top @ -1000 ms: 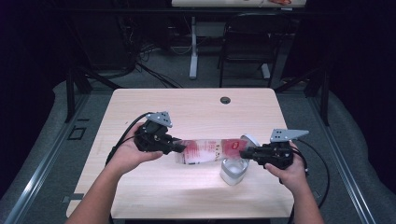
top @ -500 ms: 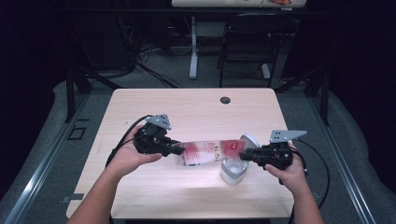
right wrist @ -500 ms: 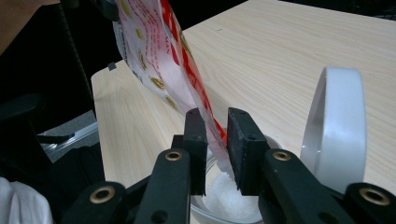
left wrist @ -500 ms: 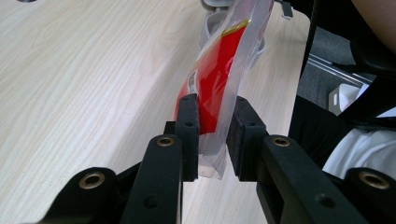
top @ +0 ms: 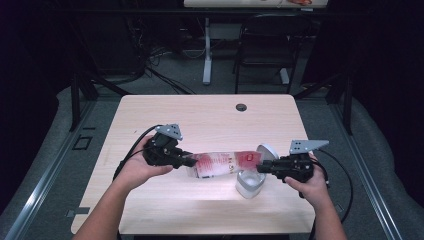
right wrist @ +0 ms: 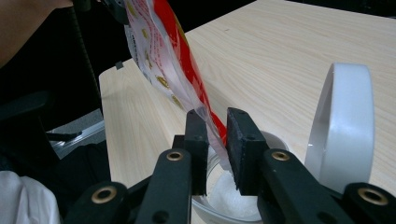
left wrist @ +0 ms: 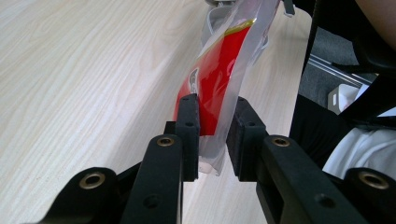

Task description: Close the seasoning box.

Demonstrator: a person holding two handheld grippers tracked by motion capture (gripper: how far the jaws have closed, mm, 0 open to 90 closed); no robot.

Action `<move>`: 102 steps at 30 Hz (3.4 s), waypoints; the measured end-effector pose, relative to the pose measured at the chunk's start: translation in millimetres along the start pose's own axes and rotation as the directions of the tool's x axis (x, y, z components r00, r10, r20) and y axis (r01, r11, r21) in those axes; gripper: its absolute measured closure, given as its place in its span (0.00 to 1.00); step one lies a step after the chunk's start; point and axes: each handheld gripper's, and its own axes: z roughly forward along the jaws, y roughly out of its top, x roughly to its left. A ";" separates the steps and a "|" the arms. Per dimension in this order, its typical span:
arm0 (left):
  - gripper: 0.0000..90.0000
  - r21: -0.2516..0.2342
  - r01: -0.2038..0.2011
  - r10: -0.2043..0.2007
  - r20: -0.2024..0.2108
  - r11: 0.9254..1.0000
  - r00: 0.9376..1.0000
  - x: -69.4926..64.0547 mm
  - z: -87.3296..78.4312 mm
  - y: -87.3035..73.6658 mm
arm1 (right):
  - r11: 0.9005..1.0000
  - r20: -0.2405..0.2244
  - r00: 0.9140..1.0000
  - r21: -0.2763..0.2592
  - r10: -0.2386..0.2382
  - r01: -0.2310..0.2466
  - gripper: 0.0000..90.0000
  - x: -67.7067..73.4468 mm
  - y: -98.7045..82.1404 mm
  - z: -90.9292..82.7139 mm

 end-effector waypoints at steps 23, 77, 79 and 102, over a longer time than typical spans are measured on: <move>0.84 -0.011 0.017 -0.017 0.001 1.000 1.000 4.1 4.1 -8.2 | 0.999 0.009 0.999 0.011 -0.039 0.039 1.00 5.2 1.8 5.2; 0.80 -0.068 0.019 -0.020 -0.015 0.998 1.000 17.5 10.4 -53.5 | 0.931 0.074 0.968 0.298 -0.241 0.209 1.00 48.6 67.3 19.7; 0.80 -0.072 0.022 -0.023 -0.018 0.997 1.000 18.1 10.5 -55.6 | 0.928 0.073 0.967 0.305 -0.246 0.213 1.00 49.4 68.5 21.8; 0.74 -0.095 0.056 -0.061 -0.050 0.994 0.997 23.4 21.3 -87.2 | 0.866 0.064 0.942 0.419 -0.329 0.274 1.00 62.6 95.9 49.7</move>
